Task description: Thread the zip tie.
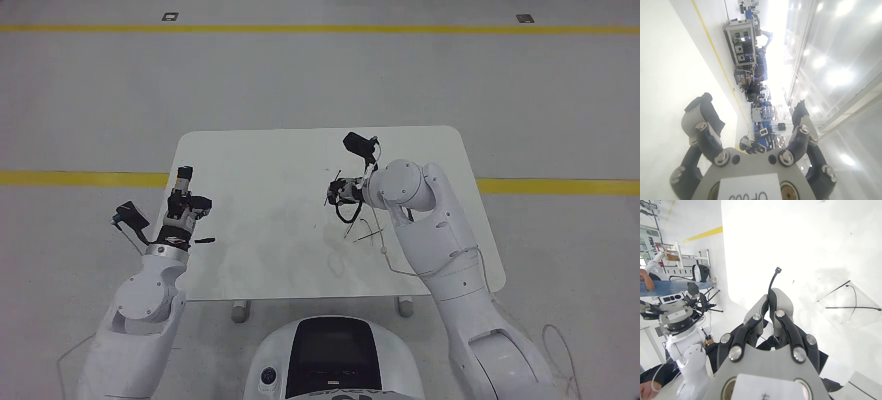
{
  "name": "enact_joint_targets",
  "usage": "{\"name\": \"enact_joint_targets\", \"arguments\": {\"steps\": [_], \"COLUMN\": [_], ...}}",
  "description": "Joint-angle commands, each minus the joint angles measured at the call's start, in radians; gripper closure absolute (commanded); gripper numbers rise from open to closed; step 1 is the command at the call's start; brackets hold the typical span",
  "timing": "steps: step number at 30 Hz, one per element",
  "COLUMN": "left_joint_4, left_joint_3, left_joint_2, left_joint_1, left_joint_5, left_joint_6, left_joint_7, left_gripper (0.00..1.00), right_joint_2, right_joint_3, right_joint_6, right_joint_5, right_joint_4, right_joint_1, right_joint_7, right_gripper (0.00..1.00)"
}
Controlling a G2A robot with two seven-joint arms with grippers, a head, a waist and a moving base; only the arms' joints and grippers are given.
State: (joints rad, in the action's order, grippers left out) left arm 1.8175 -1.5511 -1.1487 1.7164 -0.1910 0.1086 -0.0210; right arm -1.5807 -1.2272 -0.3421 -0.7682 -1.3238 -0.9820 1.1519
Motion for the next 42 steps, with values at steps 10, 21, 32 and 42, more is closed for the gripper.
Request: {"name": "enact_joint_targets", "arguments": {"steps": [10, 21, 32, 42], "left_joint_4": [-0.001, -0.020, -0.033, -0.001], "left_joint_3": [0.023, 0.072, 0.109, 0.142], "left_joint_2": [0.003, 0.008, 0.007, 0.039], "left_joint_1": [0.005, -0.046, -0.062, -0.061], "left_joint_5": [0.241, 0.639, 0.718, 1.195], "left_joint_6": [0.109, 0.231, 0.231, 0.231], "left_joint_7": [0.015, 0.046, 0.086, 0.083], "left_gripper": [0.00, 0.00, 0.00, 0.00], "right_joint_2": [-0.017, -0.022, -0.030, -0.041], "right_joint_3": [-0.007, -0.037, -0.045, -0.038], "right_joint_6": [0.002, 0.002, 0.002, 0.002], "right_joint_5": [0.033, 0.163, 0.213, 0.378], "right_joint_4": [0.051, 0.091, 0.127, 0.189], "right_joint_1": [0.027, 0.020, 0.040, 0.038], "right_joint_7": [-0.019, -0.057, -0.060, -0.091], "right_gripper": [1.00, 1.00, 1.00, 1.00]}}
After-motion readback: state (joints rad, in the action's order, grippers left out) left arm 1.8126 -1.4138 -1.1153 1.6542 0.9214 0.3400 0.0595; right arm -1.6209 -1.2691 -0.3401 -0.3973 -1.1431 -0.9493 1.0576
